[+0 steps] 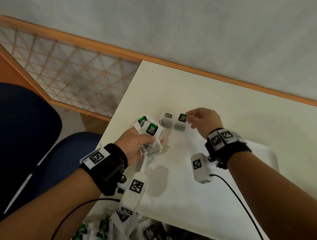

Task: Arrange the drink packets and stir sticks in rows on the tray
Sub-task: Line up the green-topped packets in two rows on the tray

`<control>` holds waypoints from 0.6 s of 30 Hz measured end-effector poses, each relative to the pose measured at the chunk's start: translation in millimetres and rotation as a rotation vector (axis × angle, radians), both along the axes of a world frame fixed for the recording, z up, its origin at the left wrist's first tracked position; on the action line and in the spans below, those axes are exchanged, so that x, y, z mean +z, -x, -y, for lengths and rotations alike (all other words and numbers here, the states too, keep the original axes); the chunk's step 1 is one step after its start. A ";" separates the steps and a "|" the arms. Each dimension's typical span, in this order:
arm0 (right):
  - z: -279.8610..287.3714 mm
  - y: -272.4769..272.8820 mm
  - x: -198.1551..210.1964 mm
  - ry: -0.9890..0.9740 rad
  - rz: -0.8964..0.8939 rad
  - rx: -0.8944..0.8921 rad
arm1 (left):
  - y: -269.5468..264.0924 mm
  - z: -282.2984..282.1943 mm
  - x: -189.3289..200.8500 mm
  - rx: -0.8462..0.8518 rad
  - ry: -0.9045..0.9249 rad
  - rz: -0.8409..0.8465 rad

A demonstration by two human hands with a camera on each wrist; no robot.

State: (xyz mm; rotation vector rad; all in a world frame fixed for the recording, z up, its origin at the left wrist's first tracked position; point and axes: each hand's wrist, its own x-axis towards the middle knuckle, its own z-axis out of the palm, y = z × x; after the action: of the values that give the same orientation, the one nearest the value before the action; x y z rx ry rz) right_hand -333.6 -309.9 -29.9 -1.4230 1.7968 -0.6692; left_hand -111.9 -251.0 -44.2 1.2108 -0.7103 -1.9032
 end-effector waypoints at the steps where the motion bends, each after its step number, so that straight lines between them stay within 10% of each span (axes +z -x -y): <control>1: 2.0 -0.7 -1.1 0.005 0.008 -0.009 | 0.3 0.7 -0.1 0.002 0.004 -0.002; 11: 0.8 2.7 -0.9 0.103 -0.131 -0.035 | 10.7 -0.2 -0.8 0.012 0.010 0.004; 18: -38.4 -25.2 27.8 -0.089 0.241 0.222 | 19.9 -7.1 3.7 -0.025 0.037 -0.016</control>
State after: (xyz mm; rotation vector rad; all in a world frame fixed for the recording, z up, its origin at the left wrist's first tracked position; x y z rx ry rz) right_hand -308.4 -271.5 -2.1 -1.3931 1.4405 -0.6087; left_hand -131.8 -243.9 -40.4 1.1676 -0.7526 -1.9099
